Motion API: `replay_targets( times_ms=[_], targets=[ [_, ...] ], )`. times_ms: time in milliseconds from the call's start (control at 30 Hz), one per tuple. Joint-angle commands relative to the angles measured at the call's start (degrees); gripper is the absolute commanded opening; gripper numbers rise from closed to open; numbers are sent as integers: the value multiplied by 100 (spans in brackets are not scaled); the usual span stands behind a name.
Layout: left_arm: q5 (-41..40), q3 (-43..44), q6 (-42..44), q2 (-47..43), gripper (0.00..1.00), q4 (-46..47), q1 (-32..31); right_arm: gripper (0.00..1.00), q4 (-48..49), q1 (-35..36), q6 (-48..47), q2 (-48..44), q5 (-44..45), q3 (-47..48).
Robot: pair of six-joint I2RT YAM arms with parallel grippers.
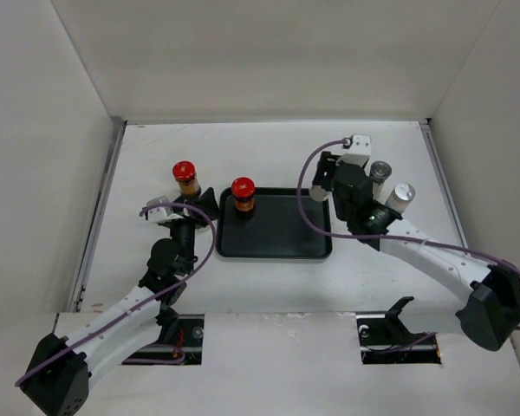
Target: Organize the condiment bottles
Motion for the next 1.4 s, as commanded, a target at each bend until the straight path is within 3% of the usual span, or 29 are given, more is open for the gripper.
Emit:
replay_targets(
  times_ms=[0,300,633,800,967,1167,1367],
  targets=[
    [-271,-11,-83,27,100,56,60,51,959,244,-10,456,-341,414],
    [-474,-186,-92,-140,100,73,112,54,1330,825,9,2064,-791,1635],
    [-387,-204,-171,-78,100,47,148,58,1321,921,184,3146,-931,1953],
    [-387,-213,-241,-17,100,47,200,76,1303,965,281,3244,-940,1918],
    [-369,-213,-250,-44,100,47,200,99,1294,965,202,2516,-949,1699],
    [-369,-160,-233,-35,100,29,104,100,1312,-16,315,1601,-1029,812],
    [-290,-151,-215,-96,100,55,-19,100,908,-1011,404,1836,-580,502]
  ],
)
